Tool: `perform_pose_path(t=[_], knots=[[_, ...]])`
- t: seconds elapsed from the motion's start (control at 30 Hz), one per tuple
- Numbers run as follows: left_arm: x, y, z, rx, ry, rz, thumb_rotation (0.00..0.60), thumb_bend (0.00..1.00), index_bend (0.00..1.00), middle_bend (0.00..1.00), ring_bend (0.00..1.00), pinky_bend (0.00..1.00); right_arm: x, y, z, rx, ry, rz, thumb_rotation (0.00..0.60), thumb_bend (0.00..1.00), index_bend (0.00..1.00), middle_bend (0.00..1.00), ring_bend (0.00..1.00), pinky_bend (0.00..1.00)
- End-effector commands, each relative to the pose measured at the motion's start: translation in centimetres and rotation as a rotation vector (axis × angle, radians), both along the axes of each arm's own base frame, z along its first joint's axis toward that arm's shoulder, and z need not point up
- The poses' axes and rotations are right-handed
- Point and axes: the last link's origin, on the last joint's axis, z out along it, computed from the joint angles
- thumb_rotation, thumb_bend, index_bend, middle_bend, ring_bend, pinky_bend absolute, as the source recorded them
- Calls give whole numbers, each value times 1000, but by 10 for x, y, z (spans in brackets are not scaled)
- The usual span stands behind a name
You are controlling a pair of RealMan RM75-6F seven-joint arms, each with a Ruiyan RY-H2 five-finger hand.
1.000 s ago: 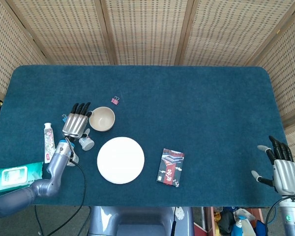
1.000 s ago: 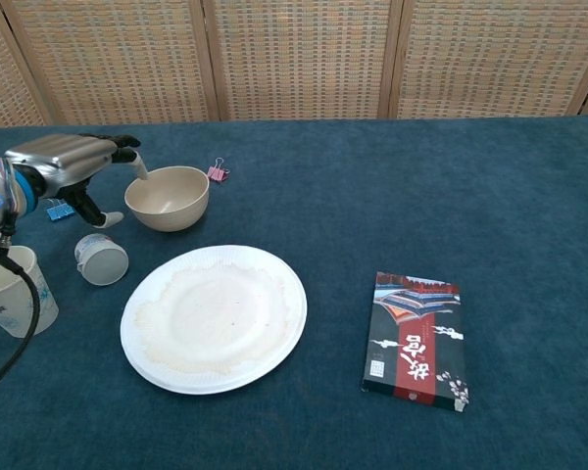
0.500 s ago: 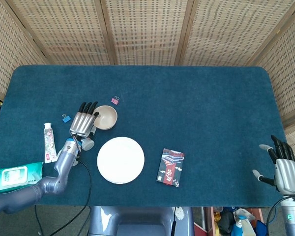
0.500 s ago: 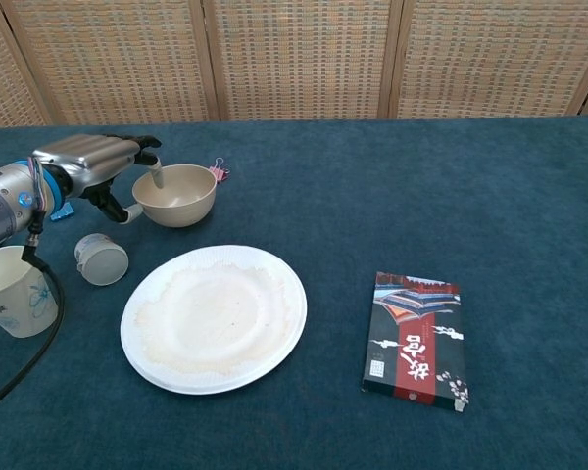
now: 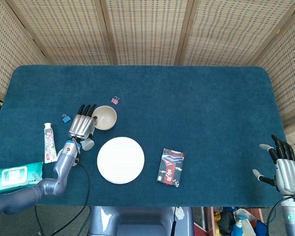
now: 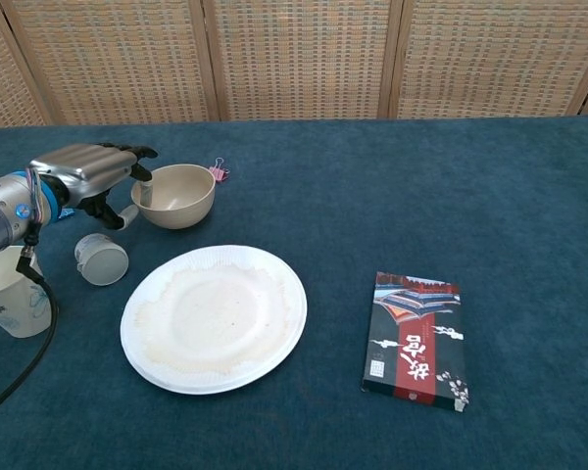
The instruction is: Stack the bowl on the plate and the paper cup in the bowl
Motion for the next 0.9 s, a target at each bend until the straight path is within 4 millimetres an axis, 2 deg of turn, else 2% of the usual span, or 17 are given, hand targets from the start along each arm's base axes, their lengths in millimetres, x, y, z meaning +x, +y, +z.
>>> perform_pose_path(t=[0.03, 0.77, 0.9], knots=[[1, 0, 0, 6, -3, -6, 600, 520, 495, 52, 0, 0, 0, 0, 0, 1, 0, 1, 600, 148, 223, 0, 0, 0], [2, -1, 14, 63, -30, -41, 600, 542, 602, 75, 0, 0, 2, 1, 0, 2, -9, 7, 600, 148, 223, 0, 0, 0], [8, 0, 18, 78, -51, -62, 600, 542, 626, 75, 0, 0, 1, 0, 1, 0, -14, 6, 600, 148, 223, 0, 0, 0]])
